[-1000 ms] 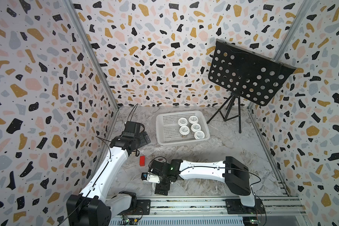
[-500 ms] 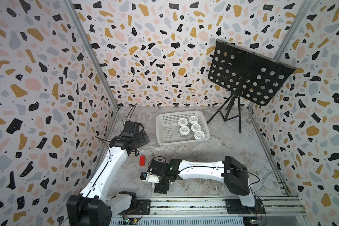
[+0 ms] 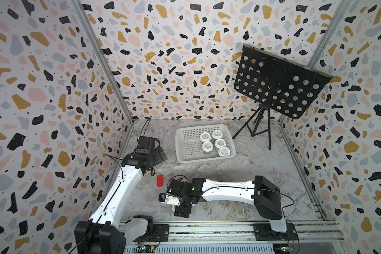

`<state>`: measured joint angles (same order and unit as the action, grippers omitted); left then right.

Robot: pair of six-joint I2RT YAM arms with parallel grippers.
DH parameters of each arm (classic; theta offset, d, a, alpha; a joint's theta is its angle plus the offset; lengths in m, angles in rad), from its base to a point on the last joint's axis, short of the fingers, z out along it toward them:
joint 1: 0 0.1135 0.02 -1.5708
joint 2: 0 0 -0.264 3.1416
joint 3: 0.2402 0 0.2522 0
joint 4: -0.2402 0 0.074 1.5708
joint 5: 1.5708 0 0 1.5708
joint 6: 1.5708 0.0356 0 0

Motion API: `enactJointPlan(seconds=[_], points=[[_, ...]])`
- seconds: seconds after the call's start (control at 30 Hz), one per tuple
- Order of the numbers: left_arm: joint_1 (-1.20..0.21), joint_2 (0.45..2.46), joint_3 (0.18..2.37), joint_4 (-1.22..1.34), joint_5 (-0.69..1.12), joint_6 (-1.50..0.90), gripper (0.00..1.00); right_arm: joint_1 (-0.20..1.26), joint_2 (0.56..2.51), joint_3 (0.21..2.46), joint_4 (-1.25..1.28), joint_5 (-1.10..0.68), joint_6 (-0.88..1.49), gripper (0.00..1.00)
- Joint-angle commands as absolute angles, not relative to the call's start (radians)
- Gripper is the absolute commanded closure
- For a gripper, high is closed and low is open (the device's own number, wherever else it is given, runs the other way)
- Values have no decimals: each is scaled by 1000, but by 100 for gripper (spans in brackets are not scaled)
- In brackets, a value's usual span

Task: Put the yogurt in the basket
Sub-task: Pick up the yogurt from the center of the board.

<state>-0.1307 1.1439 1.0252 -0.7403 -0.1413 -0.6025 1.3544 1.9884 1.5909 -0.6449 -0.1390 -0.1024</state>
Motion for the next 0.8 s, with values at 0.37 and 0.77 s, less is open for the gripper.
enactJointPlan(seconds=[0.37,0.77], points=[[-123,1098,1040,-737,-156,-591,0,1265,1776,1700,-826,-3,-44,22],[-221,1147,1064,-702,-118,-594,0,926,1657,1755,-957,81,30,23]])
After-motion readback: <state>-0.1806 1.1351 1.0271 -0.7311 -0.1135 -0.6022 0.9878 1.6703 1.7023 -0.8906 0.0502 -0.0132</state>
